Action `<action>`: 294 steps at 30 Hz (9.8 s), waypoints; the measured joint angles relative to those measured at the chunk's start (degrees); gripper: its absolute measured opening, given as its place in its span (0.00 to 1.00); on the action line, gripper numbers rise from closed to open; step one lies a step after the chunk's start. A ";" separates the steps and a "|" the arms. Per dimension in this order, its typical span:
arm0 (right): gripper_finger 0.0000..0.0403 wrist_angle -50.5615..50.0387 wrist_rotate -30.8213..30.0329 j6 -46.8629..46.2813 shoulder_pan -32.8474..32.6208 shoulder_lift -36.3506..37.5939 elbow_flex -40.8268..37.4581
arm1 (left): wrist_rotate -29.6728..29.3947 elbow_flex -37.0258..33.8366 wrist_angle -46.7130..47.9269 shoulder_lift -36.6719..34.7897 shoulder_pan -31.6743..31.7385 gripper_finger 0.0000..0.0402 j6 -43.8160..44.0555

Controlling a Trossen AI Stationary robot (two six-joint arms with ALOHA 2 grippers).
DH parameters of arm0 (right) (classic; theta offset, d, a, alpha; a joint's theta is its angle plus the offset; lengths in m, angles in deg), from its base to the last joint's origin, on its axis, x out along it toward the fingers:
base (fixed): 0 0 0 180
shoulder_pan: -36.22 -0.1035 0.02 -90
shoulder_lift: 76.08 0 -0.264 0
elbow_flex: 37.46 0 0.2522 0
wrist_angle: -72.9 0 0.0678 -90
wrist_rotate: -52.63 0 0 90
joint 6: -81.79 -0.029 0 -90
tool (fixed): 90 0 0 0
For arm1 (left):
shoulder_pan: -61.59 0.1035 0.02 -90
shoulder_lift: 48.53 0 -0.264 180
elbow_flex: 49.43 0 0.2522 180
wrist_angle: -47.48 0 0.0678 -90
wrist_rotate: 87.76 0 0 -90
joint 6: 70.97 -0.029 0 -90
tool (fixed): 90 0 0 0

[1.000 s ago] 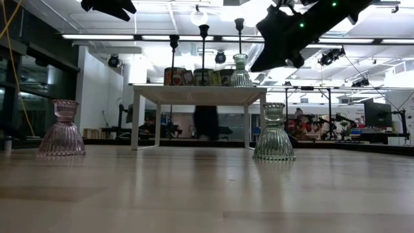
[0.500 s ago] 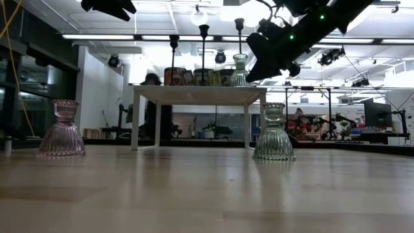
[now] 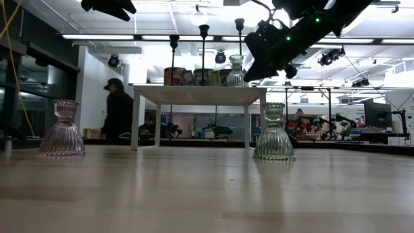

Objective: Pick & Place candle stick holders
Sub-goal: Put the right transparent candle holder on the shelf, then align the transparent candle holder on the shelf with the other transparent candle holder

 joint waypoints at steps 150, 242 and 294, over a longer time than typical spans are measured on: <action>0.25 53.38 -17.48 0.41 -30.91 -24.65 -15.14 | 10.88 -0.02 2.34 0.02 0.02 0.53 -1.14; 0.27 7.68 -18.08 -3.06 -3.29 -25.94 27.02 | 9.92 -0.02 3.37 0.02 0.04 0.53 0.15; 0.56 10.96 -18.45 3.45 -4.21 -25.73 26.86 | 9.99 -0.02 4.35 0.02 0.04 0.53 0.37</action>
